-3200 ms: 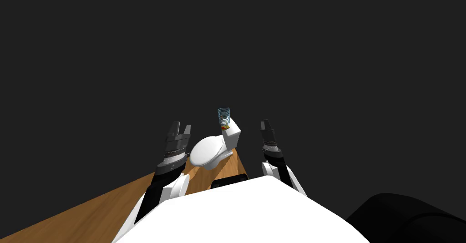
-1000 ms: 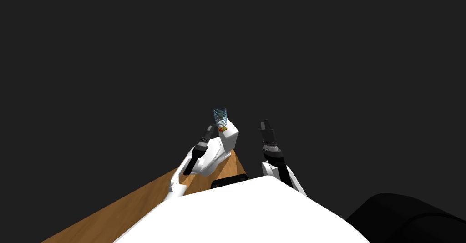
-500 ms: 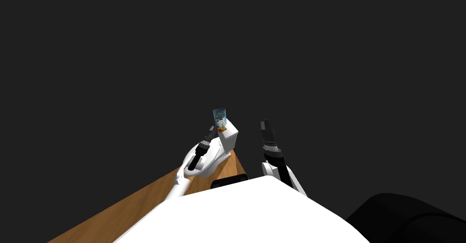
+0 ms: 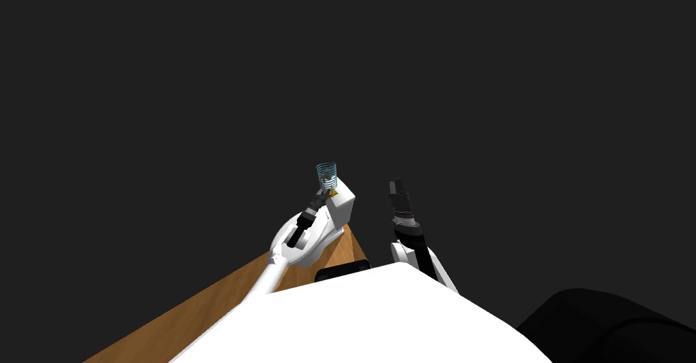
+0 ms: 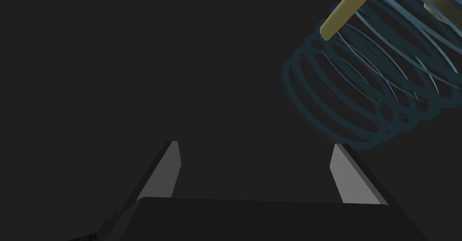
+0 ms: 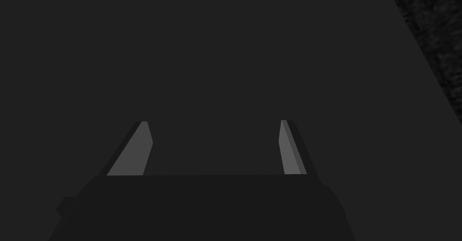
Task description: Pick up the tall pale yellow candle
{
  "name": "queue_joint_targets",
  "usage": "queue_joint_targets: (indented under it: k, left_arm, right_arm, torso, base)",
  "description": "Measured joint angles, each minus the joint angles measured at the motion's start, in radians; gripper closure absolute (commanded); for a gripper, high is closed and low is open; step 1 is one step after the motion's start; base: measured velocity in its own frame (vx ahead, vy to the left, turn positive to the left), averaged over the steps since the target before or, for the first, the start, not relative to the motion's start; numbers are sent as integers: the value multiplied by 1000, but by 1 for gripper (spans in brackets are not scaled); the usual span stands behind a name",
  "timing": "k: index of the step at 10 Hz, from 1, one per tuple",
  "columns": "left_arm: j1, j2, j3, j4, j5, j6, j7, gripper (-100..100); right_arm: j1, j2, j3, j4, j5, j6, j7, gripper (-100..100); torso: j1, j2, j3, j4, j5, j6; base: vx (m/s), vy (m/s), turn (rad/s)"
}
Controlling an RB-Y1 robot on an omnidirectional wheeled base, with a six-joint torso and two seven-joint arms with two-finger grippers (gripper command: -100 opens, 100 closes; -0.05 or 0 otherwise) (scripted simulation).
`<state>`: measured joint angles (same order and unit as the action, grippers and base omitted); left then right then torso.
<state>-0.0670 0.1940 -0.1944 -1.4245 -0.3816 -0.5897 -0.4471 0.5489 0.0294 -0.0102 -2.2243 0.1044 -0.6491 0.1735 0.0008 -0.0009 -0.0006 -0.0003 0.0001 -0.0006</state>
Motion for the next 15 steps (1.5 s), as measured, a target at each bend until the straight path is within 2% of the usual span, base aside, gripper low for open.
queue_joint_targets:
  k: [1,4,5,8,13,15]
  left_arm:
    - [-25,5,-4,32,-10,1,-10,-100]
    - [-60,11,-16,96,-32,-2,-38,-100]
    - [-83,13,-18,136,-41,-10,-53,-100]
    - [-137,33,-34,212,-69,-8,-82,-100]
    - [-197,44,-52,314,-102,-5,-124,-100]
    - [-238,54,-57,381,-119,-15,-148,-100]
  right_arm:
    - [0,0,0,0,0,0,0,0]
    - [0,0,0,0,0,0,0,0]
    - [0,0,0,0,0,0,0,0]
    - [0,0,0,0,0,0,0,0]
    - [0,0,0,0,0,0,0,0]
    - [0,0,0,0,0,0,0,0]
  torso:
    - [0,0,0,0,0,0]
    - [0,0,0,0,0,0]
    - [0,0,0,0,0,0]
    - [0,0,0,0,0,0]
    - [0,1,0,0,0,0]
    - [0,0,0,0,0,0]
  base:
    - [8,9,-24]
    - [7,9,-38]
    - [13,15,-69]
    - [8,11,-30]
    - [6,8,-32]
    - [10,14,-56]
